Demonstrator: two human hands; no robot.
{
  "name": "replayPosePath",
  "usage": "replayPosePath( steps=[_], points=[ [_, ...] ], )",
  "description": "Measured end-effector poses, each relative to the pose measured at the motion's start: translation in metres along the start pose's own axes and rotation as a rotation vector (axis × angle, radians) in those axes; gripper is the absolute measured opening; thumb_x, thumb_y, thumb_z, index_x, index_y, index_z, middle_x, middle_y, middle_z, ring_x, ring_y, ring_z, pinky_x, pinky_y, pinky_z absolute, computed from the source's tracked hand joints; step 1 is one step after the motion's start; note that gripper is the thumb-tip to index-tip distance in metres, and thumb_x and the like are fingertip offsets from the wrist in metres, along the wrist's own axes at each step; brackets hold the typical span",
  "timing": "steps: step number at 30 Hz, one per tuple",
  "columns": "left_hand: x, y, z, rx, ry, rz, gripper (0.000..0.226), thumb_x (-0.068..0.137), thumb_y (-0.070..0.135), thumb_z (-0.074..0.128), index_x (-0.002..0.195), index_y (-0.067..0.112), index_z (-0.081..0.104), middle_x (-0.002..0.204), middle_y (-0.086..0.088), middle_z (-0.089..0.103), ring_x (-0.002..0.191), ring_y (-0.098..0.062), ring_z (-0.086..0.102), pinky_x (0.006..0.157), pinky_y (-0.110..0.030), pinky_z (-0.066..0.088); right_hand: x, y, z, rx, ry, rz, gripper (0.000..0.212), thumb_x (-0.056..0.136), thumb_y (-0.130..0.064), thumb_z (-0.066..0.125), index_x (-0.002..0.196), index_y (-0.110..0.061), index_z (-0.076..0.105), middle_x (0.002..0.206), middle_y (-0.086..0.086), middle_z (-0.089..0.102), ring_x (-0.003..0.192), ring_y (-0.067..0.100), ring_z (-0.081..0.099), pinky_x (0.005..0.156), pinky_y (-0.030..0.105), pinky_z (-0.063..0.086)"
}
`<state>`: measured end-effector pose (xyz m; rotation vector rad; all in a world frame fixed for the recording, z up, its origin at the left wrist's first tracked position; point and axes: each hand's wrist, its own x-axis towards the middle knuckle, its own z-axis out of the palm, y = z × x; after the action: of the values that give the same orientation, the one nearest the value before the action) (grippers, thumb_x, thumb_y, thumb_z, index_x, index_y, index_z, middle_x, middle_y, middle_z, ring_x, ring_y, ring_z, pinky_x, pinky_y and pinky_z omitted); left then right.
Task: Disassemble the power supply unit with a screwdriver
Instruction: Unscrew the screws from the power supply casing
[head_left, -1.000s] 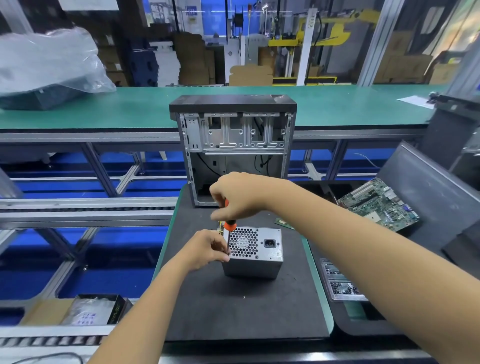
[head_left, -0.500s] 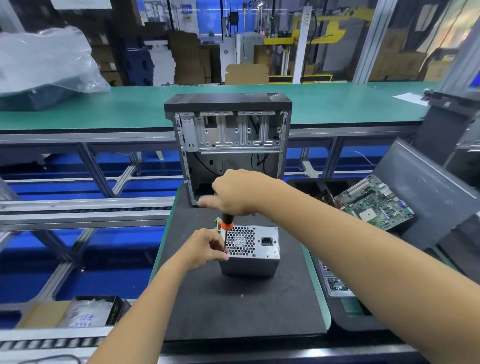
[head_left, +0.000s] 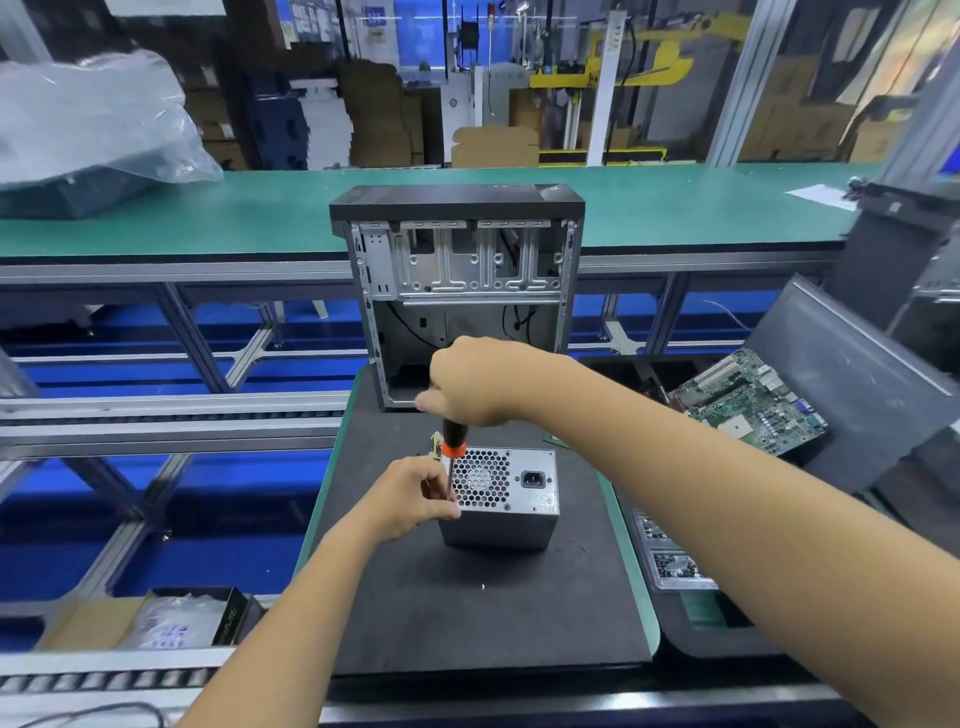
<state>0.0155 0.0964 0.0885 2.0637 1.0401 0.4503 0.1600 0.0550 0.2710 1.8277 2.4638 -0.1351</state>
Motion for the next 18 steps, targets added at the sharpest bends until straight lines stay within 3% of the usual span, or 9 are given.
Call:
replayPosePath(
  steps=[2,4,6,8,10,14,16,18],
  points=[
    [-0.0002,0.0007,0.0002,0.006,-0.004,0.007,0.024,0.068,0.013,0.083,0.072,0.002,0.063,0.069,0.012,0.064,0.065,-0.003,0.059,0.062,-0.019,0.049,-0.0021,0.0014,-0.0031,0.095,-0.090,-0.082,0.019,0.090,-0.025,0.055,0.097,-0.009,0.061,0.085,0.002,0.062,0.075,0.020,0.056,0.057,0.028,0.040],
    [0.0000,0.0010,0.0006,0.012,-0.005,0.018,0.024,0.069,0.013,0.083,0.073,0.001,0.063,0.067,0.017,0.064,0.064,0.000,0.058,0.060,-0.013,0.046,-0.0070,0.0009,-0.0055,0.150,-0.143,-0.143,0.022,0.084,-0.020,0.062,0.105,-0.013,0.061,0.082,-0.008,0.057,0.076,0.013,0.055,0.059,0.025,0.042],
    [0.0005,0.0014,0.0007,0.022,-0.007,0.013,0.023,0.069,0.015,0.083,0.072,0.003,0.063,0.068,0.019,0.064,0.064,0.001,0.058,0.059,-0.012,0.045,-0.0077,-0.0018,-0.0014,0.084,-0.081,-0.123,0.024,0.087,-0.036,0.062,0.093,-0.013,0.061,0.079,-0.005,0.059,0.073,0.015,0.057,0.056,0.029,0.045],
    [0.0008,0.0015,0.0008,0.025,-0.004,0.004,0.021,0.069,0.016,0.083,0.070,0.008,0.064,0.070,0.013,0.065,0.066,-0.005,0.059,0.061,-0.018,0.048,-0.0070,-0.0033,0.0019,-0.051,0.012,-0.027,0.044,0.095,-0.053,0.046,0.071,-0.016,0.050,0.072,0.001,0.054,0.062,0.016,0.051,0.049,0.030,0.035],
    [0.0002,0.0011,0.0011,0.018,0.001,0.009,0.021,0.068,0.015,0.083,0.068,0.009,0.063,0.072,0.010,0.065,0.068,-0.011,0.060,0.063,-0.023,0.049,-0.0047,-0.0037,0.0039,-0.101,0.034,-0.007,0.044,0.101,-0.040,0.036,0.064,-0.019,0.040,0.069,0.002,0.047,0.059,0.016,0.044,0.048,0.030,0.029],
    [-0.0009,0.0010,0.0020,0.023,0.003,0.005,0.025,0.068,0.017,0.083,0.073,0.002,0.064,0.068,0.017,0.065,0.063,-0.001,0.058,0.058,-0.013,0.044,-0.0054,-0.0027,-0.0002,0.079,-0.007,-0.159,0.007,0.088,-0.021,0.055,0.088,-0.013,0.056,0.082,-0.002,0.055,0.070,0.015,0.050,0.052,0.026,0.034],
    [-0.0018,0.0014,0.0021,0.037,0.013,0.000,0.025,0.069,0.021,0.083,0.074,0.004,0.065,0.068,0.013,0.064,0.066,-0.005,0.059,0.059,-0.014,0.046,-0.0089,-0.0011,-0.0008,0.194,-0.026,-0.234,0.017,0.080,-0.016,0.064,0.096,-0.015,0.059,0.081,-0.012,0.049,0.073,0.009,0.048,0.054,0.020,0.035],
    [-0.0024,0.0022,0.0021,0.038,0.017,-0.008,0.025,0.069,0.022,0.083,0.075,0.006,0.065,0.069,0.011,0.064,0.068,-0.007,0.060,0.059,-0.015,0.047,-0.0091,-0.0013,0.0027,0.219,0.012,-0.215,0.019,0.082,-0.026,0.067,0.093,-0.015,0.056,0.077,-0.012,0.048,0.073,0.011,0.049,0.053,0.022,0.034]
  ],
)
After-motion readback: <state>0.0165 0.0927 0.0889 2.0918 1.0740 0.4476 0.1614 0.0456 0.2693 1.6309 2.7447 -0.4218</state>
